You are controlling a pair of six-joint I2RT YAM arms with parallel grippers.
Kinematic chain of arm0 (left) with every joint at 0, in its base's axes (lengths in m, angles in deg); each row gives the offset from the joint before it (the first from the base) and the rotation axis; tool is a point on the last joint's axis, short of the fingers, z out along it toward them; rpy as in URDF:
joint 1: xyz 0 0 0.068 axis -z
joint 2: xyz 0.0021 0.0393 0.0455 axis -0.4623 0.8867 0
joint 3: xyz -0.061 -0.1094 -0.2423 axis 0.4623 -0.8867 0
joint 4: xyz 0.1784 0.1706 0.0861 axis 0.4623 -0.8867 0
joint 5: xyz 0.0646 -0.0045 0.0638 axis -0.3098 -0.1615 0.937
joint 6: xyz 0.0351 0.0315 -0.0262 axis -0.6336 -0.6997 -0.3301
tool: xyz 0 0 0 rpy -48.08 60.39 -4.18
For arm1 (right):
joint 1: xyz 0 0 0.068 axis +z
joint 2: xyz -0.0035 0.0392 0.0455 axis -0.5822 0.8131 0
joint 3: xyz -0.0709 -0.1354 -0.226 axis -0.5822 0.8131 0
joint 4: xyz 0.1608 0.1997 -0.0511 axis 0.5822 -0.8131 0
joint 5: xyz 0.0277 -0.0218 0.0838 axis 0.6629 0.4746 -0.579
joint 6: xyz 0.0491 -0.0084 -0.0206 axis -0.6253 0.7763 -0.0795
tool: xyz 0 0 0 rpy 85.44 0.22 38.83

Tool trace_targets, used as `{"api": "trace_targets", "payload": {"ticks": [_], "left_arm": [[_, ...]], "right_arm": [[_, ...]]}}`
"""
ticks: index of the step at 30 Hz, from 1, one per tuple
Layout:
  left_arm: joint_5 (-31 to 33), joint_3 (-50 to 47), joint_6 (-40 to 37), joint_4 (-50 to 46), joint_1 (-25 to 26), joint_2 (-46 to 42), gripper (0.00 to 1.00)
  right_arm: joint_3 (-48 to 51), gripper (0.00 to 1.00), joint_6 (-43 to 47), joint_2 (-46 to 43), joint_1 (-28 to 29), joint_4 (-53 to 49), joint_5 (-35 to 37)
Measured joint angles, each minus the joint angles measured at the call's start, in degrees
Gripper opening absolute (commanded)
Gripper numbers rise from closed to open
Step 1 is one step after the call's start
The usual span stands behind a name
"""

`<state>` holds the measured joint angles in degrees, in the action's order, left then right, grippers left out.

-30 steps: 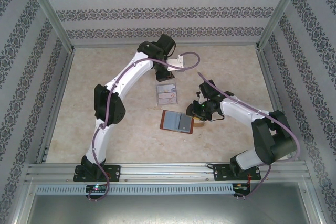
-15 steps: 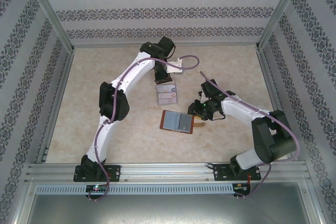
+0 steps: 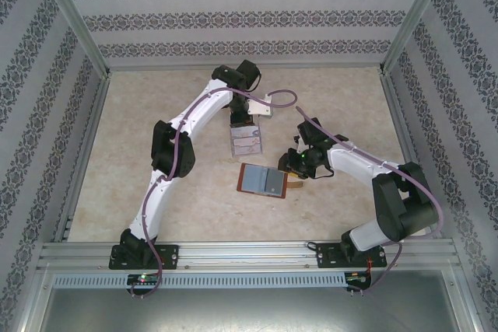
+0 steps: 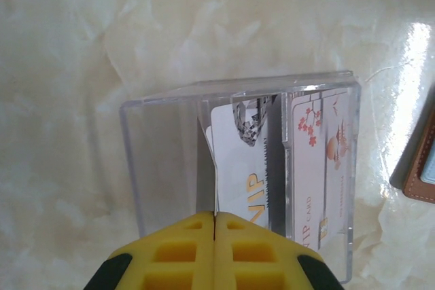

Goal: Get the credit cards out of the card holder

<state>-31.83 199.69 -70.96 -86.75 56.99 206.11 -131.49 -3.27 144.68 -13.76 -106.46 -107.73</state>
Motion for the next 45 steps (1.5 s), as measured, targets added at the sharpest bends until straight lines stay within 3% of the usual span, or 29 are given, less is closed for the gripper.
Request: {"api": "trace_targets", "payload": {"ticks": [5, 10, 16, 45], "left_arm": [[-1.2, 0.09, -1.64, -1.18, 0.0, 0.2, 0.0], [-0.07, 0.31, -1.77, -1.14, 0.0, 0.5, 0.17], [3.08, 0.31, -1.27, 0.79, 0.0, 0.52, 0.25], [11.65, -2.97, 2.99, 13.81, -0.39, -0.87, 0.31]], "right_arm": [[0.37, 0.39, 0.0, 0.0, 0.0, 0.04, 0.0], [0.63, 0.4, -0.02, 0.0, 0.0, 0.02, 0.0], [0.66, 0.39, -0.02, 0.0, -0.28, 0.02, -0.02], [1.2, 0.39, -0.02, -0.02, -0.37, 0.46, -0.02]]}}
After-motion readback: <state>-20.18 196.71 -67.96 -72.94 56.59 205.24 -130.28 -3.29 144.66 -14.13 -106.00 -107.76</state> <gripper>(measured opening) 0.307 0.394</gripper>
